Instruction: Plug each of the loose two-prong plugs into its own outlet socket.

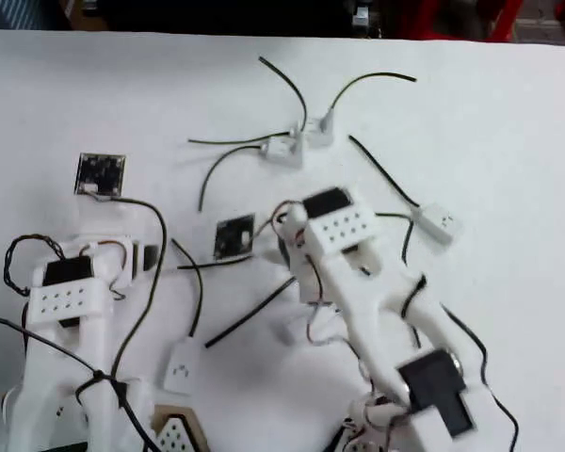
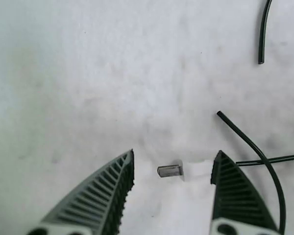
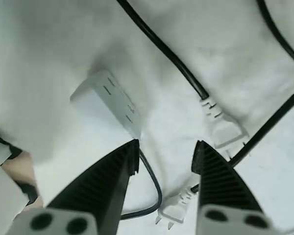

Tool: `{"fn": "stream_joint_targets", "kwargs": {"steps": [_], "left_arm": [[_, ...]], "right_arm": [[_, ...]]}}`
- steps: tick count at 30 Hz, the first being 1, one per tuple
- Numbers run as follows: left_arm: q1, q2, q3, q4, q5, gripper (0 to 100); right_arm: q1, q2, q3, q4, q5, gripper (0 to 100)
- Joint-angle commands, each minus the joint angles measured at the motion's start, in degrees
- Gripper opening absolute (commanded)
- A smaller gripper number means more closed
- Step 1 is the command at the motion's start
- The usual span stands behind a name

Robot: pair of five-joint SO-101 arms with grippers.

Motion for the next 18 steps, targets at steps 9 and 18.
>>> {"fn": "stream_joint_targets", "kwargs": {"steps": [9, 18], "left_arm": [[-0.5, -1.9, -0.2, -1.1, 0.2, 25], [-0.9, -1.9, -0.2, -1.1, 0.2, 25]], "right_arm": [[0.2, 2.3, 3.9, -12.6, 0.4, 22.5], [0.6, 15.4, -1.0, -18.9, 0.2, 17.4]]}}
